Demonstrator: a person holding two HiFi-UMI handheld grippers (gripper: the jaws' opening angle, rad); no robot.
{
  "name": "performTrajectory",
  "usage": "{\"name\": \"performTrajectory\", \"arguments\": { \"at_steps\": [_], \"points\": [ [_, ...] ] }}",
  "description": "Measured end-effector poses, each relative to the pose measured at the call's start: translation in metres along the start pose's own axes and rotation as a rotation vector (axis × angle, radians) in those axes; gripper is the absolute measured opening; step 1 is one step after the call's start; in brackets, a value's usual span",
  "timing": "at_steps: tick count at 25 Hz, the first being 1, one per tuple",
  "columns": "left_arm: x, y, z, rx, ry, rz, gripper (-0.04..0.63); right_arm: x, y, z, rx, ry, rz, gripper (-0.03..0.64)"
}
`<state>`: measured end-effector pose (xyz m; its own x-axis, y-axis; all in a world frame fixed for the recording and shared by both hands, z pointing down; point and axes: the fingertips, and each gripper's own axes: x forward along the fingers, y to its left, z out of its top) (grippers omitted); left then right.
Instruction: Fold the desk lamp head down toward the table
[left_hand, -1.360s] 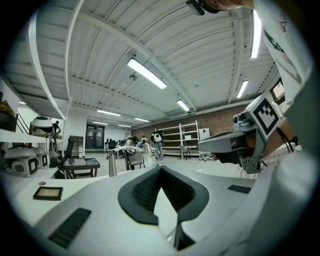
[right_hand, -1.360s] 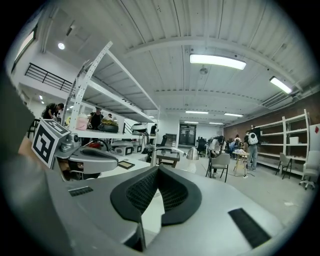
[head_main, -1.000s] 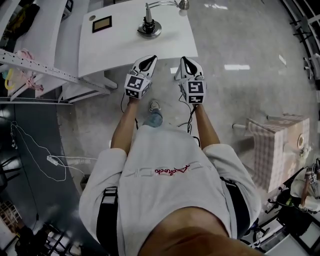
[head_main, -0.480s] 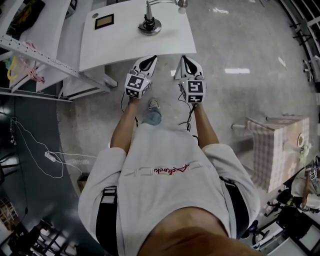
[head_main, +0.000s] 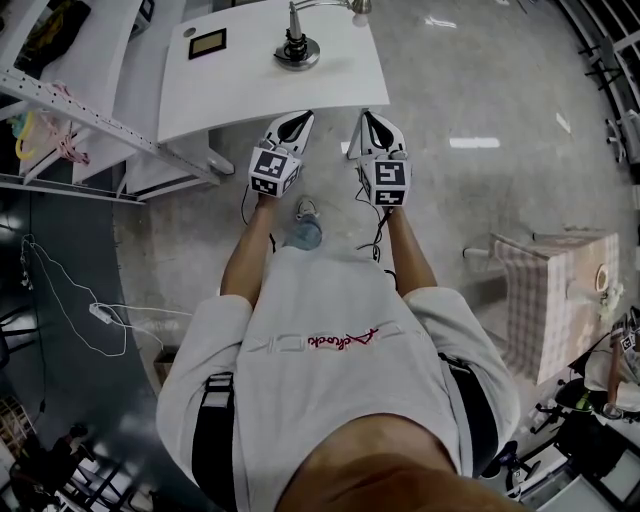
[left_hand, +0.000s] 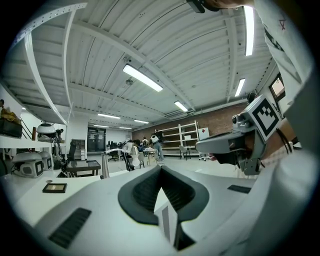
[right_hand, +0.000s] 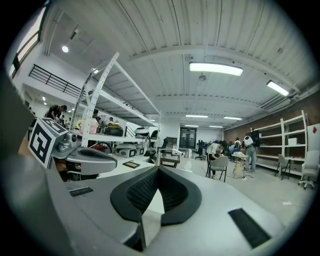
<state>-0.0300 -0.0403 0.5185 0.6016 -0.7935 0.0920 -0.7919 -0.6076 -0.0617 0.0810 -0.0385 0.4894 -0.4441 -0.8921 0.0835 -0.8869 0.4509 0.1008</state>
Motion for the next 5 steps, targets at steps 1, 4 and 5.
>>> {"name": "performTrajectory", "arguments": {
  "at_steps": [1,4,5],
  "points": [
    [-0.0003,-0.0008,-0.0003,0.004,0.002,0.001,0.028,-0.001,0.0015,0.0014,-0.002,-0.004,0.006,0.014],
    [-0.0016,-0.0015,-0.0009,0.01,0.004,0.005,0.028,-0.0028,0.0051,0.003,-0.009,-0.011,0.015,0.014],
    [-0.002,-0.0015,-0.0011,0.011,0.004,0.006,0.028,-0.0033,0.0059,0.0031,-0.01,-0.012,0.017,0.014]
  ]
}}
